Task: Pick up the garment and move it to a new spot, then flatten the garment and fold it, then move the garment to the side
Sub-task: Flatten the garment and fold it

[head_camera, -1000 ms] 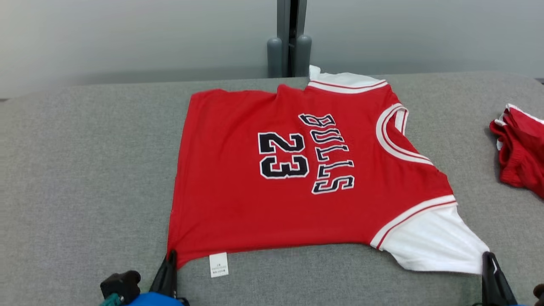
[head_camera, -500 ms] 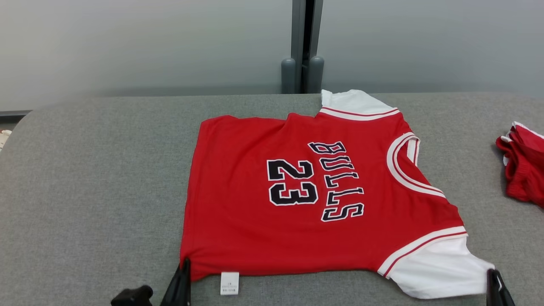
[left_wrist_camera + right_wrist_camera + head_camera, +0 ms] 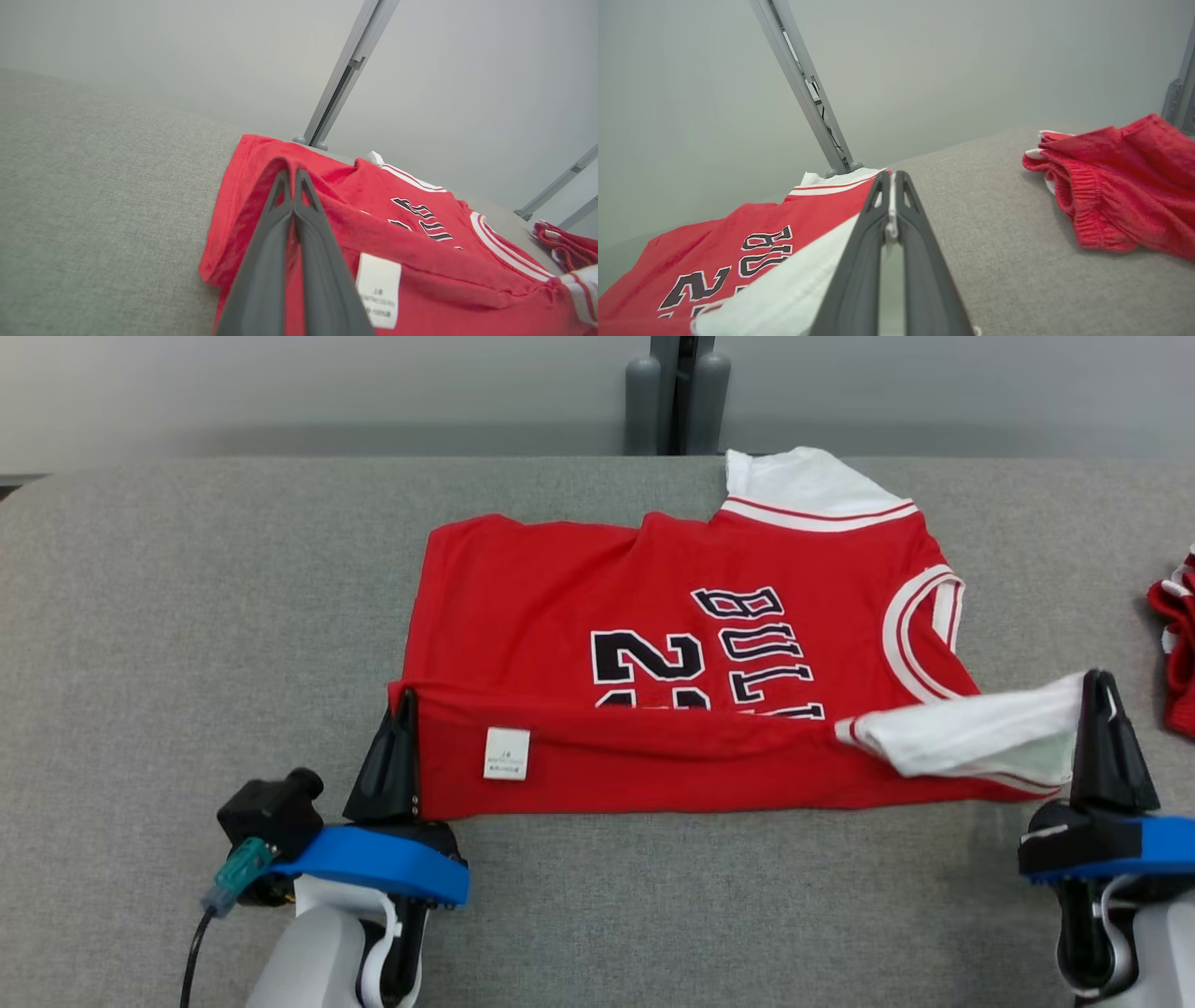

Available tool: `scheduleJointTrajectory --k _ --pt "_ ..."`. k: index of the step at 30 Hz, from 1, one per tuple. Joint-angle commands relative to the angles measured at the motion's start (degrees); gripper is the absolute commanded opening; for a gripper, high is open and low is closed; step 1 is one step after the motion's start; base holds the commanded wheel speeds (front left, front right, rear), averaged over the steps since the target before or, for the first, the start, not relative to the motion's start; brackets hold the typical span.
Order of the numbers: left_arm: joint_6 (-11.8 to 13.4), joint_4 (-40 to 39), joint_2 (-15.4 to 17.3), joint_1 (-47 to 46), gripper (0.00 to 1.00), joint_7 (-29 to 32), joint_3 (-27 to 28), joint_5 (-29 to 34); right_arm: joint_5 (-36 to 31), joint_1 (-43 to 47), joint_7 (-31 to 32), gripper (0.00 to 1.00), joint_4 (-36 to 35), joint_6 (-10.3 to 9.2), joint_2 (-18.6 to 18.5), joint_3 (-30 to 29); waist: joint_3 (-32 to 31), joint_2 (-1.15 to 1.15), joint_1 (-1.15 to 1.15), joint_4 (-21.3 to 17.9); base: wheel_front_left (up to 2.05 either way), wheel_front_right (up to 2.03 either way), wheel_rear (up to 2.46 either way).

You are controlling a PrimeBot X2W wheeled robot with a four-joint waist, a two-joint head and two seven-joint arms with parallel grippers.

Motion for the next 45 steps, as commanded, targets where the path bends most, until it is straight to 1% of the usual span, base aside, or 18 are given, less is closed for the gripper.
scheduleJointTrajectory --k 1,7,12,17,21,22,23,24,30,34,38,40,45 --pt "0.1 0.6 0.1 -2.1 0.0 0.0 0.1 0.4 -0.4 -2.8 -0.2 0.0 1.3 0.0 -0.7 -0.1 1.6 0.0 -0.01 0.8 0.0 0.0 0.0" --pt "0.1 3.5 0.8 -7.7 0.0 0.0 -0.3 0.9 -3.1 -11.4 -0.2 0.0 6.9 0.0 -2.0 0.4 4.9 0.0 -0.01 1.2 0.0 0.0 0.0" --pt "0.1 5.9 1.3 -11.6 0.0 0.0 -0.1 1.2 -6.0 -16.7 -0.2 0.0 10.5 0.0 -2.2 0.2 7.1 0.0 -0.01 1.1 0.0 0.0 0.0" --pt "0.1 7.8 1.5 -14.2 0.0 0.0 1.2 2.1 -8.5 -19.8 -0.2 0.0 12.9 0.0 -1.4 -0.9 8.6 0.0 -0.01 0.8 0.0 0.0 0.0" --pt "0.1 7.6 1.5 -15.3 0.0 0.0 1.0 2.8 -10.4 -21.0 -0.2 0.0 13.8 0.0 -0.7 -2.3 9.0 0.0 -0.01 0.5 0.0 0.0 0.0" --pt "0.1 7.6 1.6 -15.2 0.26 0.0 1.1 2.9 -10.7 -21.0 -0.2 0.17 13.6 0.0 -0.6 -2.9 8.9 0.0 -0.01 0.4 0.0 0.0 0.0" --pt "0.1 6.8 1.5 -15.3 0.65 0.0 1.3 3.0 -11.2 -20.8 -0.2 0.94 13.2 0.0 -0.4 -3.2 8.8 0.0 -0.01 0.4 0.0 0.0 0.0" --pt "0.1 6.4 1.5 -15.0 1.0 0.0 1.5 3.4 -11.7 -20.4 -0.2 1.0 12.8 0.0 -0.2 -3.4 8.6 0.0 -0.01 0.4 0.0 0.0 0.0" --pt "0.1 3.9 0.8 -9.8 1.0 0.0 6.3 6.6 -14.4 -15.3 -0.2 1.0 8.5 0.0 0.9 -5.2 6.1 0.0 -0.01 0.0 0.0 0.0 0.0" --pt "0.1 3.5 0.2 -4.3 1.0 0.0 8.9 8.0 -16.3 -10.2 -0.2 1.0 5.9 0.0 1.6 -5.4 3.6 0.0 -0.01 -0.1 0.0 0.0 0.0" --pt "0.1 4.1 -0.1 0.9 1.0 0.0 8.1 9.7 -17.8 -4.8 -0.2 1.0 4.7 0.0 1.9 -3.9 0.9 0.0 -0.01 -0.1 0.0 0.0 0.0" --pt "0.1 4.0 0.0 3.3 1.0 0.0 8.4 9.3 -17.8 -2.2 -0.2 1.0 5.2 0.0 1.9 -3.2 -0.5 0.0 -0.01 -0.1 0.0 0.0 0.0" --pt "0.5 2.9 0.0 8.8 1.0 0.0 7.2 9.0 -16.1 3.4 -0.2 1.0 6.5 0.0 1.9 -1.3 -3.6 0.0 -0.01 0.0 0.0 0.0 0.0"
